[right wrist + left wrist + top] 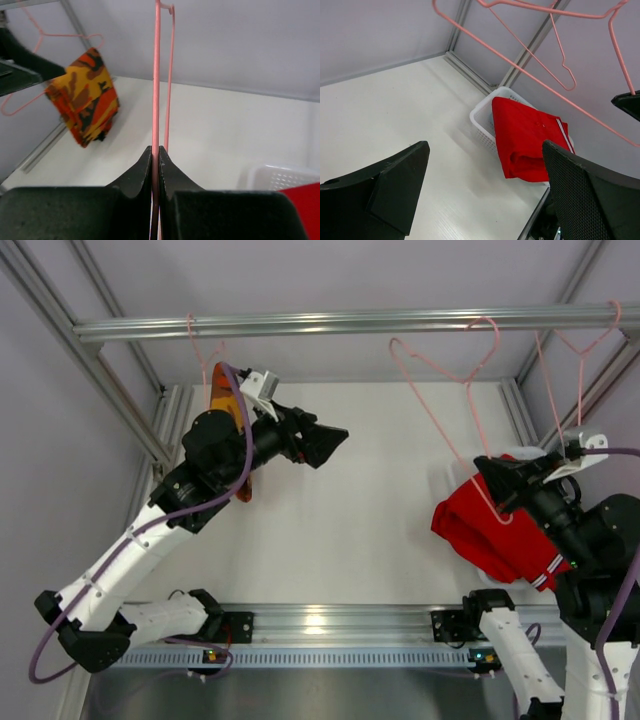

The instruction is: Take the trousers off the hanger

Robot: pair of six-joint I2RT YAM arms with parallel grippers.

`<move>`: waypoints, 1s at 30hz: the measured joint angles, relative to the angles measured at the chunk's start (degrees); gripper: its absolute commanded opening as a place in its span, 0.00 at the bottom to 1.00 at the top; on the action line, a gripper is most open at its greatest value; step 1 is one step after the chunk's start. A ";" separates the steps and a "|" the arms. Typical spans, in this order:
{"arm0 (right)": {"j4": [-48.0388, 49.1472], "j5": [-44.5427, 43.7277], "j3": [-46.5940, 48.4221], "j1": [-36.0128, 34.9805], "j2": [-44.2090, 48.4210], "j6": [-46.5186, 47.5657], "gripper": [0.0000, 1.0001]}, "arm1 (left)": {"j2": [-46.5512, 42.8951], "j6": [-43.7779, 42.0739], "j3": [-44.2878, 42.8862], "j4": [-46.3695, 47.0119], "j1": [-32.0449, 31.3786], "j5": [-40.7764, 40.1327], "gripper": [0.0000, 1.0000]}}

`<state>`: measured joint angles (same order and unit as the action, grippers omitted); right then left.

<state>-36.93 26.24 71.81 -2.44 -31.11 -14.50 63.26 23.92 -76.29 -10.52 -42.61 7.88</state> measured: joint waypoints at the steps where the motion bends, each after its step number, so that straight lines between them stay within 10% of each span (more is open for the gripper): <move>1: -0.96 -2.51 0.81 0.00 -0.37 0.61 0.00 | 0.00 0.13 -0.04 0.00 0.17 0.02 0.99; 16: -1.55 -24.79 4.20 0.00 -13.35 6.62 0.00 | 1.84 1.38 -4.61 -0.24 0.92 -0.35 0.99; 30: 7.85 -27.58 -1.29 2.78 -17.57 10.64 0.00 | -0.94 6.25 -3.30 -2.86 10.01 -0.83 0.99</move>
<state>-29.08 -1.34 70.52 0.34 -48.69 -3.86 62.33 30.17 -79.59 -13.39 -32.60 7.05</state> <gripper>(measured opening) 0.020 0.990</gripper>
